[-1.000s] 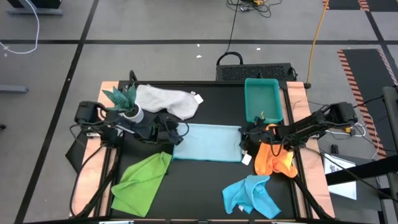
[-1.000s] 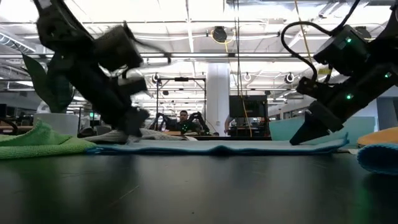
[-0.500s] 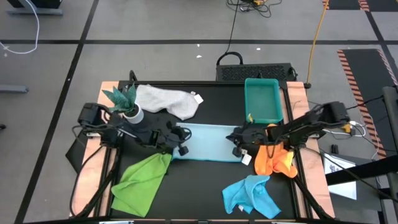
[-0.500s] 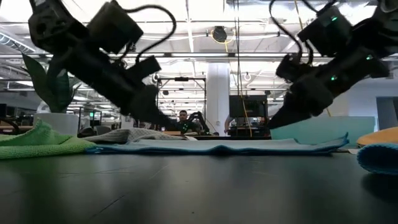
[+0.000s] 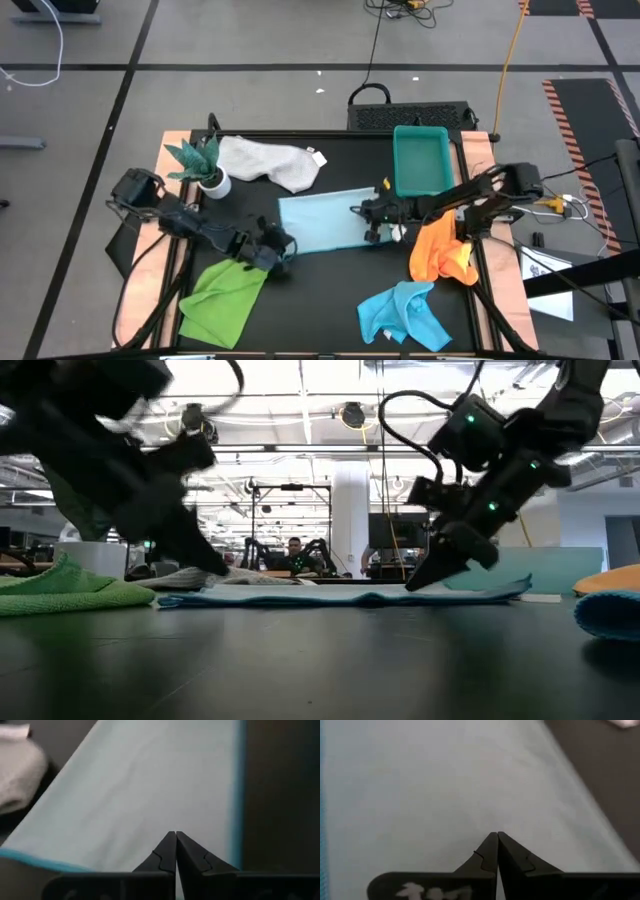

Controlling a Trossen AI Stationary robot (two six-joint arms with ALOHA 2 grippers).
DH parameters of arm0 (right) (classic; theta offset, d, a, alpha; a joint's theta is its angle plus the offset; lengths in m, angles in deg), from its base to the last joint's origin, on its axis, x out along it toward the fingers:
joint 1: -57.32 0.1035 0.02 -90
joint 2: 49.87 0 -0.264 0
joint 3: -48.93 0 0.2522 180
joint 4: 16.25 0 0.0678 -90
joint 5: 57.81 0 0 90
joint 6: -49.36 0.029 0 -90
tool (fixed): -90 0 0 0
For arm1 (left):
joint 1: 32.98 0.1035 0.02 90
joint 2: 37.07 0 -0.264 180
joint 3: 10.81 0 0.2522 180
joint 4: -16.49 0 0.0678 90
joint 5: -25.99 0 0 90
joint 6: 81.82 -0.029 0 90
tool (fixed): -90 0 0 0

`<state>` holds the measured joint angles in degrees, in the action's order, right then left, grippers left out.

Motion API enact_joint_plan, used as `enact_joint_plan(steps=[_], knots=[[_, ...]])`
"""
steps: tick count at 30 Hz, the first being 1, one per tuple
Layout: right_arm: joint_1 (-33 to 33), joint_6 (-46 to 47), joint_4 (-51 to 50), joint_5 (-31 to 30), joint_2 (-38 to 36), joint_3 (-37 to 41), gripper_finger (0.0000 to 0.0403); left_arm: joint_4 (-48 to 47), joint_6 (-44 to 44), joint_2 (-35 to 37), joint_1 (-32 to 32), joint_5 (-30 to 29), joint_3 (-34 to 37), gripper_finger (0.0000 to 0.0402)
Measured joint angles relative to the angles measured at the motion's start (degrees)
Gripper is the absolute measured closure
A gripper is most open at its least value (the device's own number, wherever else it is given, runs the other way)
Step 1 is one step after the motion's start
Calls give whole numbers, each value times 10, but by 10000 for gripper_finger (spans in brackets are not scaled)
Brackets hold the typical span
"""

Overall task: Fold microfiber towels
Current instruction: Fold the light blue microfiber cloth

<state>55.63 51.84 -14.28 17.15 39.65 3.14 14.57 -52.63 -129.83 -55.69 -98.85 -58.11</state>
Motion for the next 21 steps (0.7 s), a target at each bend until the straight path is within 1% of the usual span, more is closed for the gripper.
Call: enact_joint_plan(steps=[3, 6, 7, 9, 12, 15, 18, 21], knots=[[-4, -7, -3, -9, -35, -3, 403, 21, -5, 16, -18, -48, -1, 398], [5, 10, 30, 52, -52, -4, 403, 40, -16, 18, -4, -75, -2, 392], [12, 21, 49, 73, -51, -4, 403, 37, -17, 17, 9, -75, -2, 391], [30, 36, 83, 89, -41, -4, 403, 30, 4, 16, 42, -65, -1, 395], [55, 48, 114, 90, -17, -4, 403, 8, 39, 7, 96, -3, -1, 398], [67, 74, 125, 62, 4, -4, 403, 1, 36, 0, 128, 80, -1, 392], [64, 89, 98, 46, 18, -4, 403, 1, 19, -10, 132, 151, -2, 396], [44, 104, 70, 45, 29, -4, 403, 4, 17, -15, 112, 200, -1, 397]])
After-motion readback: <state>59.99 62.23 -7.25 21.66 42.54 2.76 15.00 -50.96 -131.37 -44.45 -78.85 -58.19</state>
